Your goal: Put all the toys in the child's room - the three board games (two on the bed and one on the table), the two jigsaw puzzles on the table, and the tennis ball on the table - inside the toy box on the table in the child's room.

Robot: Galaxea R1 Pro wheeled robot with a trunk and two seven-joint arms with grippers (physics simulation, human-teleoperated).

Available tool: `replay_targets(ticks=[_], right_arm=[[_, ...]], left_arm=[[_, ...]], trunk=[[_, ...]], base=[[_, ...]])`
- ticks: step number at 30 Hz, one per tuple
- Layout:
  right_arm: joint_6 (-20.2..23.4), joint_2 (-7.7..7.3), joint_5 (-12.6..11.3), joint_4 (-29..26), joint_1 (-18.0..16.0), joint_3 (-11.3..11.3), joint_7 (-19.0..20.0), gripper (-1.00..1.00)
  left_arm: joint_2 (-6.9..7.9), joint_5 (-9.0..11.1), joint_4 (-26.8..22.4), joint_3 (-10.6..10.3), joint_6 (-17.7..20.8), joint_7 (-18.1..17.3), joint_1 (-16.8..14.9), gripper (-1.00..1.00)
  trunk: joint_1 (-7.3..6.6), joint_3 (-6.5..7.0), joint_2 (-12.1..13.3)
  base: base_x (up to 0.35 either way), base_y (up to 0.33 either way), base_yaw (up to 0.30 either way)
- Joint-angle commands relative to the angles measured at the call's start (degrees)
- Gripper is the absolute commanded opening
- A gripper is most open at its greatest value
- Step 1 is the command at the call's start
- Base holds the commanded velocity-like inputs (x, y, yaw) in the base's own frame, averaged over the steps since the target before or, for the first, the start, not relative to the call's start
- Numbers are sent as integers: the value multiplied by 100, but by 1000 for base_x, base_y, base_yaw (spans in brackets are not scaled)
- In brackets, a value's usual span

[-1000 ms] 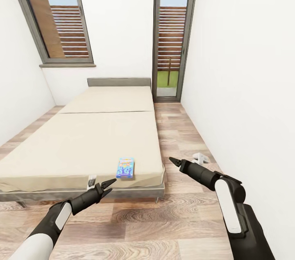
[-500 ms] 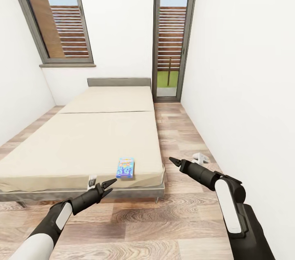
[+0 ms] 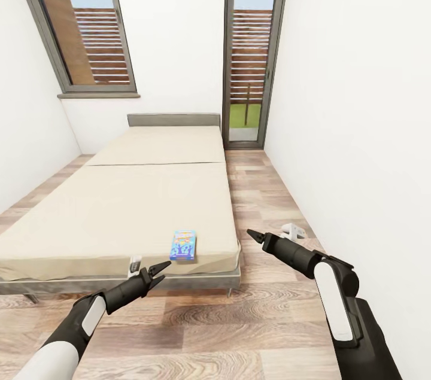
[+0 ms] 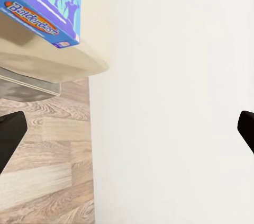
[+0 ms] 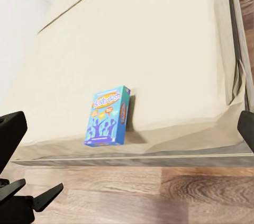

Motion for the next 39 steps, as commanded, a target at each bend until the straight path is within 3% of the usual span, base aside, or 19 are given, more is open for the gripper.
replay_targets(ticks=[1, 5, 15, 19, 22, 30, 34, 39], right_arm=[[32, 7, 41, -3, -5, -17, 55, 100], [33, 7, 39, -3, -5, -17, 56, 100], [40, 7, 38, -30, -5, -17, 89, 100], [38, 1, 30, -50, -5, -21, 266, 100], [35, -9, 14, -59, -5, -137, 682, 100], [51, -21, 10, -64, -5, -1137, 2602, 100], [62, -42, 11, -65, -5, -1479, 3216, 100], [66, -99, 12, -64, 2, -1666, 3718, 100]], left_arm=[[1, 20, 2, 8, 42, -9, -2, 100], [5, 20, 2, 14, 43, -9, -3, 100], [0, 16, 2, 17, 35, -9, -6, 100], [-7, 13, 2, 17, 25, -3, -7, 100], [-7, 12, 2, 17, -13, -2, -7, 100], [-4, 47, 1, 24, -70, -1, -7, 100], [-16, 63, -15, 25, -104, -1, -7, 100], [-25, 70, -27, 25, -124, -1, -12, 100]], trunk=[[-1, -5, -2], [-1, -5, -2], [219, -185, -403], [307, -256, -564], [373, -310, -684], [548, -454, -1005], [636, -526, -1165], [746, -615, -1366]], base=[[0, 0, 0], [0, 0, 0], [0, 0, 0], [0, 0, 0], [0, 0, 0], [0, 0, 0], [0, 0, 0], [0, 0, 0]])
